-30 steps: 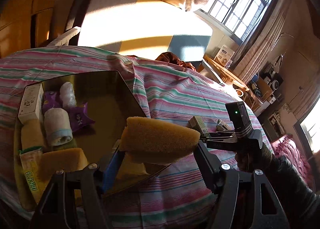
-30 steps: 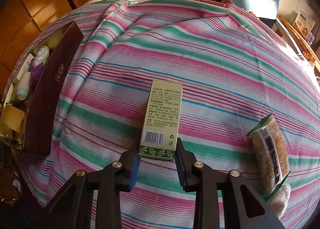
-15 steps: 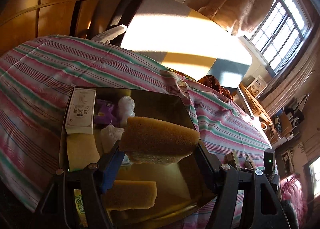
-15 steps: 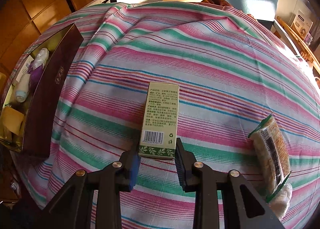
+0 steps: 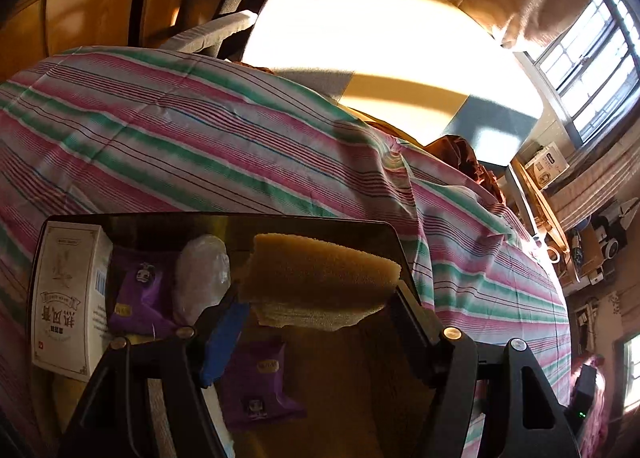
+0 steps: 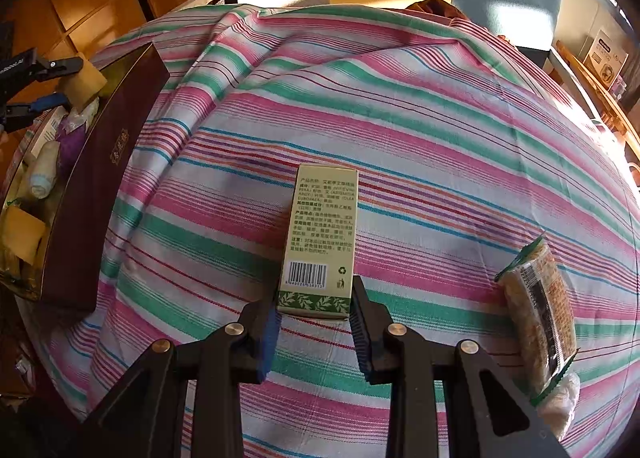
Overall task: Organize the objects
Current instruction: 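Release the sponge cake into the tray with the left tool while the right tool holds the carton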
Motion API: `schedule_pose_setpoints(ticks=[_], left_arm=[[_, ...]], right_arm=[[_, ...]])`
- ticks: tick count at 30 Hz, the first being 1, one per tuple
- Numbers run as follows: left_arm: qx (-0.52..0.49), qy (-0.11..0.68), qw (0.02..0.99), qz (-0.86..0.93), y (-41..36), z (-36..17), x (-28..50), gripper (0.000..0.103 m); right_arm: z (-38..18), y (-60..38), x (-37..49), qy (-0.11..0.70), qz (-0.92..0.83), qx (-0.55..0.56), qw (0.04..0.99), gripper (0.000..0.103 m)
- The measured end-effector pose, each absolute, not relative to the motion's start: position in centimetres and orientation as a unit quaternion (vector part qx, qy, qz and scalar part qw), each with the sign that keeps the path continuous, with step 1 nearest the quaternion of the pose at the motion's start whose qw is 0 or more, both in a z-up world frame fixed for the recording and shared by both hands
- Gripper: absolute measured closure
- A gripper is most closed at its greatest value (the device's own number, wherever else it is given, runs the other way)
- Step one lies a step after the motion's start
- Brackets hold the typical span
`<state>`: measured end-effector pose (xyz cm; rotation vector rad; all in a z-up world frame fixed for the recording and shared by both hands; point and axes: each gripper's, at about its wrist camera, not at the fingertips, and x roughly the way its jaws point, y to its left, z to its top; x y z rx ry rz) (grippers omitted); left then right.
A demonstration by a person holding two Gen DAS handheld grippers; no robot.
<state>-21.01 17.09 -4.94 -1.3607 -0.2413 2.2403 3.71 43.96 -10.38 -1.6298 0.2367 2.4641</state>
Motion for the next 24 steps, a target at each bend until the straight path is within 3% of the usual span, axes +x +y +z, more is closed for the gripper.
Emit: schedule_pose_setpoints(ticks=[5, 10, 24], left_arm=[[-0.516, -0.059, 0.223, 0.825, 17.5, -6.7, -22.4, 0.024], [-0.494, -0.058, 0.223, 0.838, 16.1, -5.1, -20.9, 0.02], [-0.378, 0.018, 0.226, 0.898, 13.0, 0.5, -8.1, 0.011]], right_arm=[[-10.4, 44.0, 3.7, 0.081, 0.828, -0.548, 0.089, 0.072], [-10.3, 44.2, 3.6, 0.091, 0.828, -0.546, 0.09, 0.072], [-10.2, 44.0, 2.9, 0.105, 0.835, -0.53, 0.102, 0.071]])
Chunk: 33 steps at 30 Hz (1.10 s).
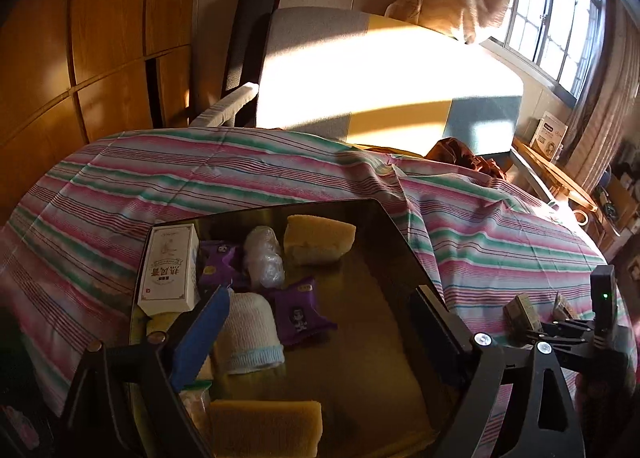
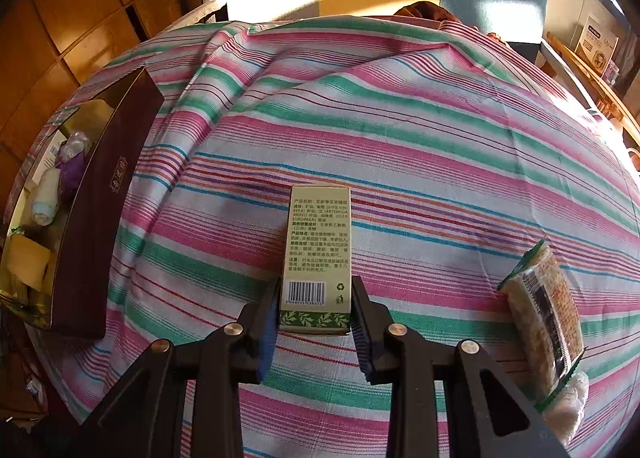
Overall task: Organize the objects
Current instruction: 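Release the sponge cake into the tray with the left tool while the right tool holds the carton, then carry the green carton into the tray and release it with the right tool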
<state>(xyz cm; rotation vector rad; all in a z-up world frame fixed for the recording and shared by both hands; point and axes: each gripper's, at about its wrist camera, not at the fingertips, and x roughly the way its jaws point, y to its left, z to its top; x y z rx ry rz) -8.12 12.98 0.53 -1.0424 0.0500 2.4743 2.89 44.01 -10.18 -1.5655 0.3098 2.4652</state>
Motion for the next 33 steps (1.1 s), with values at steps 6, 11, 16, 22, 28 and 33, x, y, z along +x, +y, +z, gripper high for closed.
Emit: schedule_pose_setpoints(ticks=[6, 11, 16, 22, 28, 33], left_arm=[[-0.36, 0.044, 0.225, 0.905, 12.5, 0.9, -4.3, 0.008], [-0.349, 0.058, 0.225, 0.908, 12.2, 0.9, -2.3, 0.006], [-0.352, 0.063, 0.223, 0.907, 12.0, 0.5, -1.3, 0.005], [-0.358, 0.073, 0.222, 0.904, 12.1, -0.3, -0.8, 0.005], [-0.36, 0.079, 0.225, 0.902, 12.3, -0.5, -0.5, 0.005], [-0.362, 0.076, 0.228, 0.9, 12.1, -0.7, -0.5, 0.005]], right_arm=[[-10.4, 43.6, 2.7, 0.093, 0.837, -0.53, 0.104, 0.071], [-10.5, 43.8, 2.6, 0.1, 0.836, -0.529, 0.104, 0.071], [-10.5, 44.1, 2.6, 0.115, 0.836, -0.527, 0.104, 0.07], [-10.5, 44.0, 2.6, 0.114, 0.836, -0.526, 0.105, 0.07], [-10.5, 43.5, 2.6, 0.094, 0.838, -0.525, 0.112, 0.073], [-10.4, 43.1, 2.8, 0.091, 0.838, -0.525, 0.12, 0.073]])
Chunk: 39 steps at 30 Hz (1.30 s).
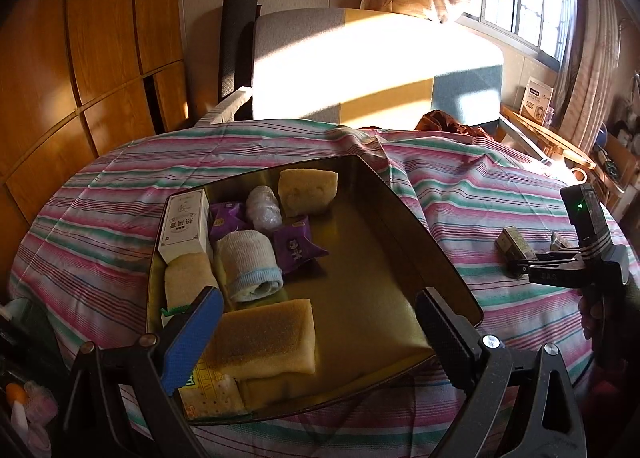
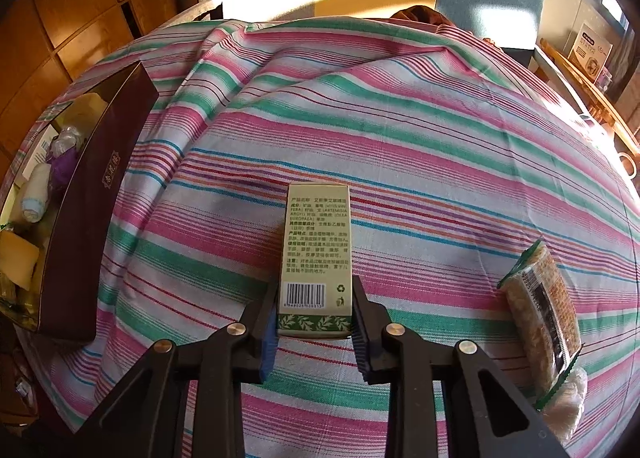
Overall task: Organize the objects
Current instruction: 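Carry the green carton into the tray and release it with the right tool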
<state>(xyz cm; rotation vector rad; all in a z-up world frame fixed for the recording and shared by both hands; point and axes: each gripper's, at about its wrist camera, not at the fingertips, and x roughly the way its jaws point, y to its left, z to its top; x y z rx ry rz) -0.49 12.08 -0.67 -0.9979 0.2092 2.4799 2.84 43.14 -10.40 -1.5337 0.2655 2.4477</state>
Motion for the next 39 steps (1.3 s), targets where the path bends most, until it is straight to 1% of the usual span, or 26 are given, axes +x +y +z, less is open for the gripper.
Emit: schedule_pose_setpoints(ticks=[5, 11, 17, 22, 26, 29, 32, 39], left_arm=[[-0.364, 0.066, 0.227, 0.901, 11.1, -0.6, -0.5, 0.005], [-0.362, 0.037, 0.214, 0.907, 8.5, -0.3, -0.9, 0.005], [-0.363, 0.011, 0.195, 0.911, 5.9, -0.2, -1.3, 0.005], [-0.367, -0.008, 0.185, 0.912, 4.3, -0.4, -1.6, 0.005], [-0.375, -0.019, 0.181, 0.909, 3.5, -0.9, -2.0, 0.005], [-0.381, -0.022, 0.177, 0.907, 3.1, -1.4, -2.2, 0.005], [-0.385, -0.027, 0.172, 0.906, 2.6, -1.8, -2.5, 0.005], [-0.389, -0.03, 0.16, 0.907, 2.1, -2.3, -2.9, 0.005]], right_arm=[[-9.5, 42.3, 3.2, 0.112, 0.843, -0.513, 0.119, 0.073], [-5.9, 38.5, 2.9, 0.129, 0.867, -0.474, 0.082, 0.073], [-2.8, 31.7, -0.9, 0.086, 0.882, -0.463, 0.01, 0.073], [-3.2, 26.3, -5.4, 0.041, 0.873, -0.486, -0.028, 0.073], [-5.6, 23.8, -9.4, 0.006, 0.852, -0.523, -0.03, 0.073], [-7.4, 24.2, -11.9, 0.016, 0.84, -0.542, -0.017, 0.073], [-7.8, 24.5, -12.9, 0.026, 0.841, -0.541, -0.01, 0.069], [-6.7, 24.6, -10.6, 0.034, 0.857, -0.515, -0.007, 0.065]])
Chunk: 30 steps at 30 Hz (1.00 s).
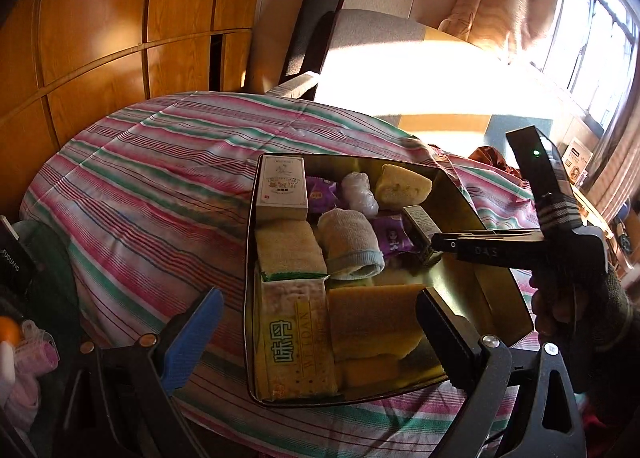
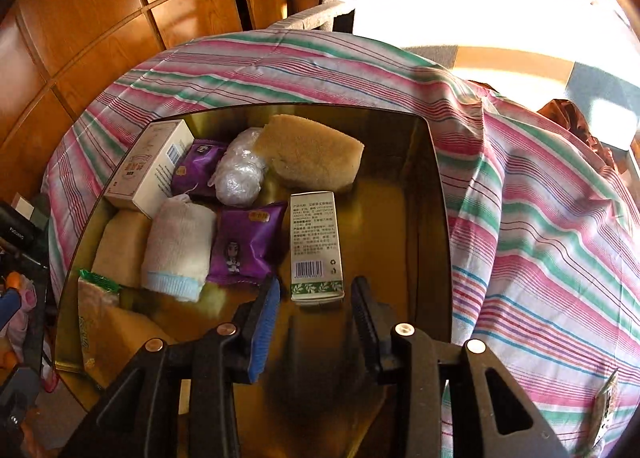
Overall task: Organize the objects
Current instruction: 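Carry the green carton into the tray and release it with the right tool, then move the right tool to the cracker bar while the left tool approaches it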
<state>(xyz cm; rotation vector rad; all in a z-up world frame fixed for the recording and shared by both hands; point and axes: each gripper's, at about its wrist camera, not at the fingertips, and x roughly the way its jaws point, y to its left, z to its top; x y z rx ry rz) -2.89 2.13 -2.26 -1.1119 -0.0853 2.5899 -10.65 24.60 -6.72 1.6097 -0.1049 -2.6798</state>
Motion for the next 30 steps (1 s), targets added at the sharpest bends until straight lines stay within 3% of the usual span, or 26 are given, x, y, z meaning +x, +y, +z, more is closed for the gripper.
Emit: schedule_pose_setpoints(ticks=[16, 30], left_arm=[[-0.368, 0.008, 0.179, 0.913, 4.4, -0.8, -1.1, 0.005], [-0.35, 0.043, 0.226, 0.908, 8.1, 0.5, 0.8, 0.005]], right_arm=[[-3.1, 25.5, -1.8, -0.033, -0.895, 0.443, -0.021, 0.059], [-2.9, 34.8, 4.6, -0.097, -0.889, 0.435, -0.108, 0.059]])
